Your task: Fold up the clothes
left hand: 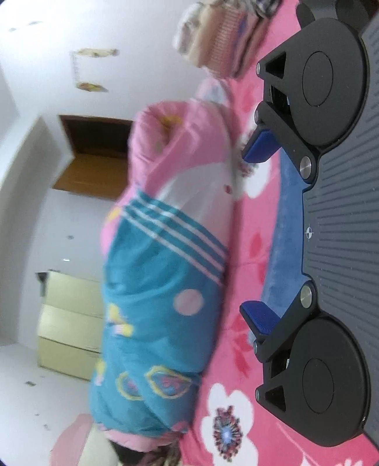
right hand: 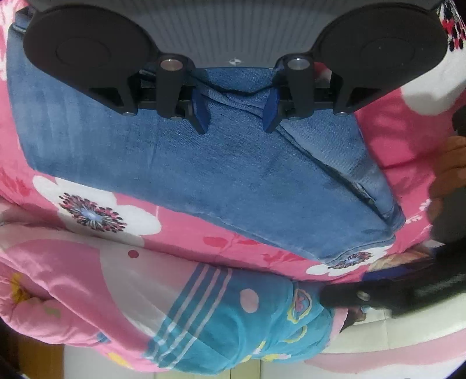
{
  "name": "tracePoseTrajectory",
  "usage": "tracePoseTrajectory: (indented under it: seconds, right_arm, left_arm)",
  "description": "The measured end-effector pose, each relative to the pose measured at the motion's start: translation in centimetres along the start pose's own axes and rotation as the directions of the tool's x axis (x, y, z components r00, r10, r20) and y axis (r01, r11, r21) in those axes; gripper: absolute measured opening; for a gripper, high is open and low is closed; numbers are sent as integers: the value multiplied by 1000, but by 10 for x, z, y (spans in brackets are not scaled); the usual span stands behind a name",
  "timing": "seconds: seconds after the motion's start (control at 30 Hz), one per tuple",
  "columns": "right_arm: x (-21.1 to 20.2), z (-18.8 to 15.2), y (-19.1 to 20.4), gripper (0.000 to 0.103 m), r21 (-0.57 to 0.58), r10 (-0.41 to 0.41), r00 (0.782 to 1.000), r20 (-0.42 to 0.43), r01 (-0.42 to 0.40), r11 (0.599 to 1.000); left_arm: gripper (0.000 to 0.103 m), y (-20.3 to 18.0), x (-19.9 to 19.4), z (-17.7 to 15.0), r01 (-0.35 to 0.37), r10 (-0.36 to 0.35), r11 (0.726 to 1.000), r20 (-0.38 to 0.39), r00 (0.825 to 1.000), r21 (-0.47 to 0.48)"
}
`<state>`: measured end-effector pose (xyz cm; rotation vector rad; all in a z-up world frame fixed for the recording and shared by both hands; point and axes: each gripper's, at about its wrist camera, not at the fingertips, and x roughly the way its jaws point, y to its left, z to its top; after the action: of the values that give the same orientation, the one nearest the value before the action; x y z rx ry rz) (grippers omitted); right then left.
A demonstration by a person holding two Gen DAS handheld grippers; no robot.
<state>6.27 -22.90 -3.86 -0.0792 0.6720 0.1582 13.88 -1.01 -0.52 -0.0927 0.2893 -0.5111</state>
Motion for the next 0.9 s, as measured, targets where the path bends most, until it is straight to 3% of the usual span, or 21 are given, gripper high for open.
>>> tracePoseTrajectory:
  seconds: [0.07, 0.17, 0.3, 0.5, 0.67, 0.73, 0.9]
  right_arm:
    - [0, -1, 0, 44, 3, -1, 1000, 10, 1, 1000]
    - [1, 0, 2, 44, -1, -3, 1000, 16, 3, 1000]
    - [-6, 16, 6, 39, -40, -22, 1000, -5, 21, 999]
    - [-24, 40, 10, 39, -52, -66, 990, 123, 73, 996]
    - [21, 18, -4, 40, 68, 17, 1000, -14, -16, 998]
    - [20, 12, -3, 40, 70, 8, 1000, 24, -10, 998]
    - [20, 13, -3, 40, 77, 9, 1000, 21, -11, 997]
  left_arm:
    - [95, 4, 17, -8, -63, 63, 998, -103, 993, 8]
    - [76, 16, 34, -17, -163, 162, 986, -214, 963, 13]
    - [70, 20, 34, -16, -185, 181, 983, -216, 960, -1]
    - [69, 19, 31, -18, -200, 198, 980, -220, 955, 14]
    - [69, 19, 33, -19, -200, 199, 980, -225, 954, 19]
    - [70, 19, 33, -19, -200, 199, 980, -225, 954, 18]
    - [71, 19, 34, -18, -197, 196, 980, -230, 953, 15]
